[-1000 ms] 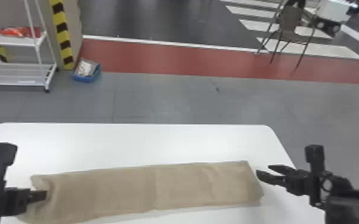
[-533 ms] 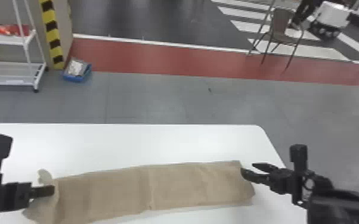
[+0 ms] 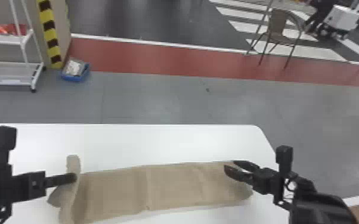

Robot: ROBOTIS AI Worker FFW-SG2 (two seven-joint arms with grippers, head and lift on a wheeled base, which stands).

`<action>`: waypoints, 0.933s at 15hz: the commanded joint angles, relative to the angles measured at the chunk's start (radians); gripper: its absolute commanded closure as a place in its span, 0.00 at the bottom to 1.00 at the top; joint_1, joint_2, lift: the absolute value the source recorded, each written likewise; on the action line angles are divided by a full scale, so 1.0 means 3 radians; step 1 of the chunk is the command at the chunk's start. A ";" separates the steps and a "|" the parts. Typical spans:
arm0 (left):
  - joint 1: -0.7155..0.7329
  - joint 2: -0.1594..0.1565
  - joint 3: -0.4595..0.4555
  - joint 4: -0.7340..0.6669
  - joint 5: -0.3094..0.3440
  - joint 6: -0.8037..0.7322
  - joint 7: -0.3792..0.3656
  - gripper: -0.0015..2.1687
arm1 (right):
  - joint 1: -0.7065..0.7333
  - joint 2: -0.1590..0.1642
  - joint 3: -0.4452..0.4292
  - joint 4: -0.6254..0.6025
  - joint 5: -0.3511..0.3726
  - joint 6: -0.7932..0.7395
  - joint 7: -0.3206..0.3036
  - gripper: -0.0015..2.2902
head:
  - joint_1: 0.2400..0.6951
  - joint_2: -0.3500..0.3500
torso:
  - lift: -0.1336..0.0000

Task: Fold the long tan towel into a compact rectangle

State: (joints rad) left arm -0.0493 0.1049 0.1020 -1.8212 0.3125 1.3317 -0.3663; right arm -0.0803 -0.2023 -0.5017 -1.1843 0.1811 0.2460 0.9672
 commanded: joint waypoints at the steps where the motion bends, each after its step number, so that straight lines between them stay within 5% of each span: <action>1: -0.0025 -0.0027 -0.0003 -0.0014 0.0252 -0.0003 0.0045 0.64 | 0.0027 0.0148 0.0052 -0.0107 -0.0011 -0.0106 -0.0003 0.28 | 1.00 0.11 | 1.00; 5: -0.0076 -0.0027 -0.0028 -0.0055 0.0477 0.0018 0.0137 0.64 | 0.0083 0.0291 0.0379 -0.0163 -0.0011 -0.0147 -0.0013 0.65 | 1.00 0.16 | 1.00; 14: -0.0275 -0.0012 0.0100 -0.0387 0.0728 0.0498 0.0168 0.64 | 0.0043 0.0541 0.1059 -0.0015 0.0148 -0.0014 -0.0253 0.67 | 1.00 0.35 | 1.00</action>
State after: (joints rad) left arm -0.1190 0.0998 0.1238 -1.9207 0.5185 1.4548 -0.3160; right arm -0.0615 -0.0530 -0.2102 -1.2057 0.2127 0.2368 0.8971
